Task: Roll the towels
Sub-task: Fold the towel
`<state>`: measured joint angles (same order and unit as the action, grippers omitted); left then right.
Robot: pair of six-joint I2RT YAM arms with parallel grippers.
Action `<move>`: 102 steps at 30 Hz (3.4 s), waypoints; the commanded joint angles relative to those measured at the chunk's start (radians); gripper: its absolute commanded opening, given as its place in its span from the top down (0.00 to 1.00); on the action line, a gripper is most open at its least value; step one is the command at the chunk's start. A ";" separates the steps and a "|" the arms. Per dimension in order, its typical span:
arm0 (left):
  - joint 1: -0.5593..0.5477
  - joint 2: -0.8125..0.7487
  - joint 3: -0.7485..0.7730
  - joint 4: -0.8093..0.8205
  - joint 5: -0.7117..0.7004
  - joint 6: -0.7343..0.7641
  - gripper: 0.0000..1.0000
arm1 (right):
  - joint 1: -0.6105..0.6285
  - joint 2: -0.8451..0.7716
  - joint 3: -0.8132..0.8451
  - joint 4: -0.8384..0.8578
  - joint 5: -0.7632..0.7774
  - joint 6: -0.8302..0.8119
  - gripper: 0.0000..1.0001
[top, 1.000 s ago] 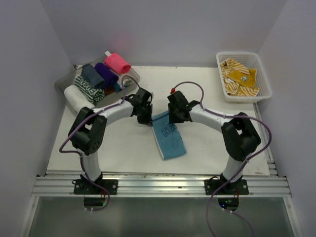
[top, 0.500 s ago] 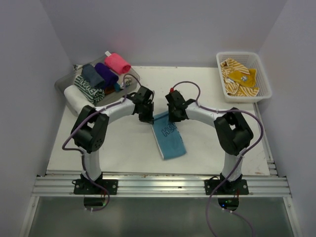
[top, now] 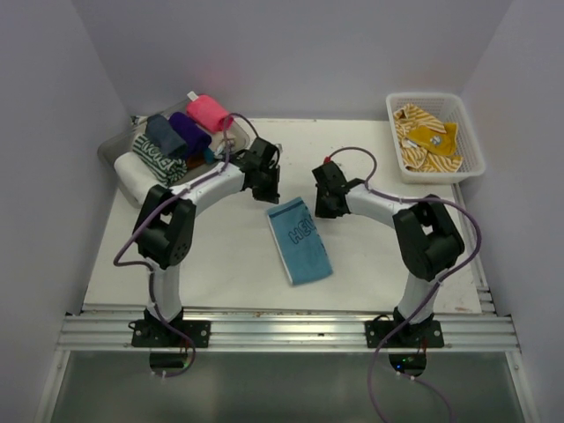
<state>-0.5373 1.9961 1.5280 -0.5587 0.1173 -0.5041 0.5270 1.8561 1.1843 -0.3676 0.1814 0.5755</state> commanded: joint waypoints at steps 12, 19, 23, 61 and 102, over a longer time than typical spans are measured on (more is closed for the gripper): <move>-0.082 -0.059 -0.217 0.100 0.078 -0.027 1.00 | 0.122 -0.408 -0.390 -0.002 -0.066 0.085 0.94; -0.064 0.116 -0.030 0.056 0.025 0.013 1.00 | 0.269 -0.367 -0.451 0.049 -0.063 0.218 0.96; -0.035 0.161 0.058 0.040 0.024 0.027 1.00 | 0.269 -0.419 -0.454 0.010 0.001 0.228 0.97; -0.053 -0.499 -0.694 0.238 0.209 -0.151 0.71 | 0.541 -0.344 -0.293 0.009 0.173 -0.241 0.58; -0.059 -0.514 -0.641 0.146 0.137 -0.116 0.31 | 0.436 -0.287 -0.249 -0.008 -0.088 -0.275 0.93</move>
<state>-0.5854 1.5051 0.9012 -0.3923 0.2848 -0.6308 0.9642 1.5677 0.9165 -0.3573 0.1322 0.2905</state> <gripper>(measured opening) 0.679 0.041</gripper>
